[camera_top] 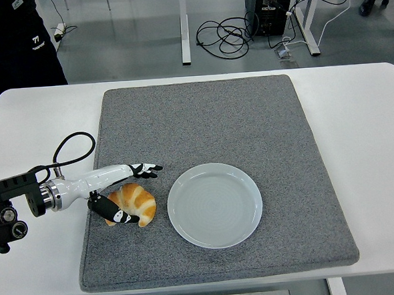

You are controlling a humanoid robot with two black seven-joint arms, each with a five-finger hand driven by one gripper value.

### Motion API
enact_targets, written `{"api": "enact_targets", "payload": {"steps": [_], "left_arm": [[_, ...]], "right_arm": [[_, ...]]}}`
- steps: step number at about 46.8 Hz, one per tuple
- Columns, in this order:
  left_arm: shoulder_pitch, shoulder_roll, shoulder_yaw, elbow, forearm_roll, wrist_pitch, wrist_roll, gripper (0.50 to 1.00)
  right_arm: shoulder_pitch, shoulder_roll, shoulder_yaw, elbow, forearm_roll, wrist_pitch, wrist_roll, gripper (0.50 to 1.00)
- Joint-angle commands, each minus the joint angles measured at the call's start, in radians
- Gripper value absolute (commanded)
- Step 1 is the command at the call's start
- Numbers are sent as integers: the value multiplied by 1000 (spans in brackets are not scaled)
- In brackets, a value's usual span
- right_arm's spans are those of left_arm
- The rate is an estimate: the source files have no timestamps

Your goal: Place the bread on the plate

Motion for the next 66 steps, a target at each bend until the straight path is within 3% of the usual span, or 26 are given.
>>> {"api": "enact_targets", "payload": {"steps": [1,7,16,41,66], "left_arm": [[0,-3,2,4,7,0,-1,794],[0,-7,2,4,34,0,-1,704],[-14,-3,-2,4,71,0,-1,500],[-95,25,-77,5,54,-2,1,500],[-135,74,-110,5,-35,-57,9,500]], "right_arm": [[0,0,0,-1,0,0,0,1000],[0,0,0,-2,0,0,0,1000],[0,0,0,-3,0,-1,0,1000],[3,0,0,-3,0,-3,-1,1000],[0,0,-1,2,0,-3,0,1000]]}}
